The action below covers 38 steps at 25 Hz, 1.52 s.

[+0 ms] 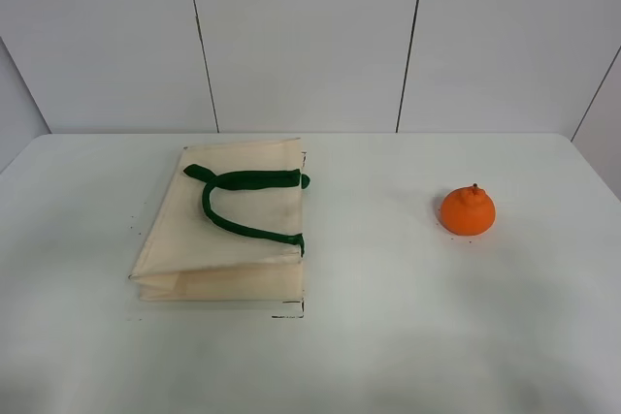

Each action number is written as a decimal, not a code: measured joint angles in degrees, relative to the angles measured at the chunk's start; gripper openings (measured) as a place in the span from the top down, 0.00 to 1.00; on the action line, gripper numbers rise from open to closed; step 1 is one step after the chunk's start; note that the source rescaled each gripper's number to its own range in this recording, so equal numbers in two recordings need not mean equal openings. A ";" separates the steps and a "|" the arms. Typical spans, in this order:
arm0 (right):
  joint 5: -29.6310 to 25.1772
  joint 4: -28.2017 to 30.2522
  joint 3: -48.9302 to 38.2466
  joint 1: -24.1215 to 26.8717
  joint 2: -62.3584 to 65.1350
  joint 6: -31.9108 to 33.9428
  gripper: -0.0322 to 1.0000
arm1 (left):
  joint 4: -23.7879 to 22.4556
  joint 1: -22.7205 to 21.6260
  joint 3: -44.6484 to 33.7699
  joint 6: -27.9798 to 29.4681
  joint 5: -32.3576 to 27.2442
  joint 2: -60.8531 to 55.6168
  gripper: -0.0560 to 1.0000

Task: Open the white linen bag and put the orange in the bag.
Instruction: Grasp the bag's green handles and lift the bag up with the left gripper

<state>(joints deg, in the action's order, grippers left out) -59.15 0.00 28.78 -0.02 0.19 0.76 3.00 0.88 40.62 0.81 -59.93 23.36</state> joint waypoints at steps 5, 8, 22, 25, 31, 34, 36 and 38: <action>0.00 0.00 0.00 0.00 0.00 0.00 0.06 | 0.46 0.00 10.27 -0.33 2.28 22.81 0.03; 0.00 0.00 0.00 0.00 0.00 0.00 0.06 | 0.46 0.00 16.69 -0.37 4.34 36.95 0.03; 0.00 0.00 0.00 0.00 0.00 0.00 0.06 | 0.04 4.33 50.43 7.80 3.07 85.63 0.04; 0.00 0.00 0.00 0.00 0.00 0.00 0.06 | -1.95 8.73 54.55 11.78 2.69 90.93 0.04; 0.00 0.00 0.00 0.00 0.00 0.00 0.06 | -3.54 13.74 57.62 16.46 3.52 98.23 0.04; 0.00 0.00 0.00 0.00 0.00 0.00 0.06 | -3.44 13.74 57.62 17.06 4.81 100.80 0.04; 0.00 0.00 0.00 0.00 0.00 0.00 0.06 | -3.37 13.74 57.62 17.29 6.95 102.64 0.04; 0.00 0.00 0.00 0.00 0.00 0.00 0.06 | -3.00 13.74 57.66 17.52 9.22 104.27 0.04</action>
<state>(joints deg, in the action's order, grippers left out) -59.15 0.00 28.78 -0.02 0.19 0.76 0.00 14.61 98.28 18.33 -50.71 127.64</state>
